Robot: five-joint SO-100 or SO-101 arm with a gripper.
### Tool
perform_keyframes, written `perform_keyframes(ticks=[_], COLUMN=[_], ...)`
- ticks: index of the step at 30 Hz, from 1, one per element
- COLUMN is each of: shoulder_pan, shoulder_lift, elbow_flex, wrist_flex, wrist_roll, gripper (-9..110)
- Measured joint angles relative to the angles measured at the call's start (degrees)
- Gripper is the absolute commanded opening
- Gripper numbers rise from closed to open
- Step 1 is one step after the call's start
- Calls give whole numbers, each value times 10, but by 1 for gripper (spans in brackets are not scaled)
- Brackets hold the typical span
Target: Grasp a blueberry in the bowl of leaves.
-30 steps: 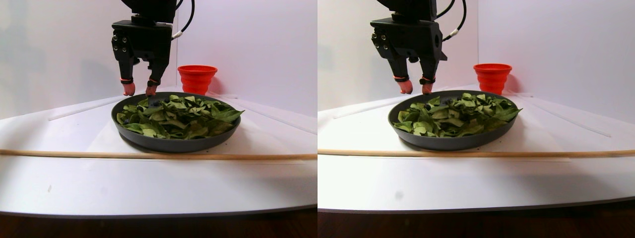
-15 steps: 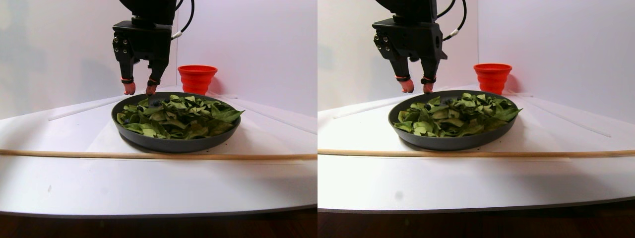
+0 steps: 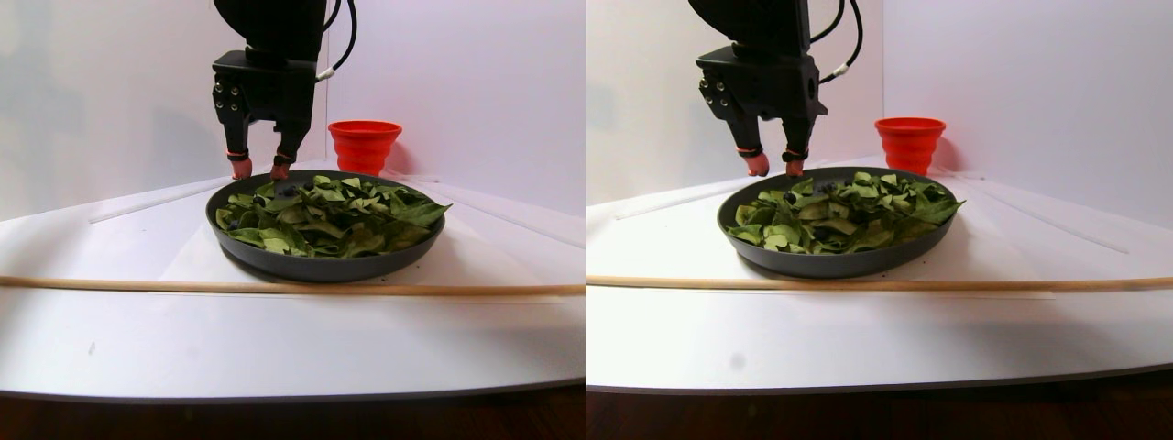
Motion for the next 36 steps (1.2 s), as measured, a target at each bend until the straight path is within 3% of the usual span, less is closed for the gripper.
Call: perform_keyframes(ticks=[36], shoulder_pan=[-8], shoulder_lift=[-116], elbow_flex=[-89], wrist_flex=[-78], wrist_roll=[1], gripper=[17])
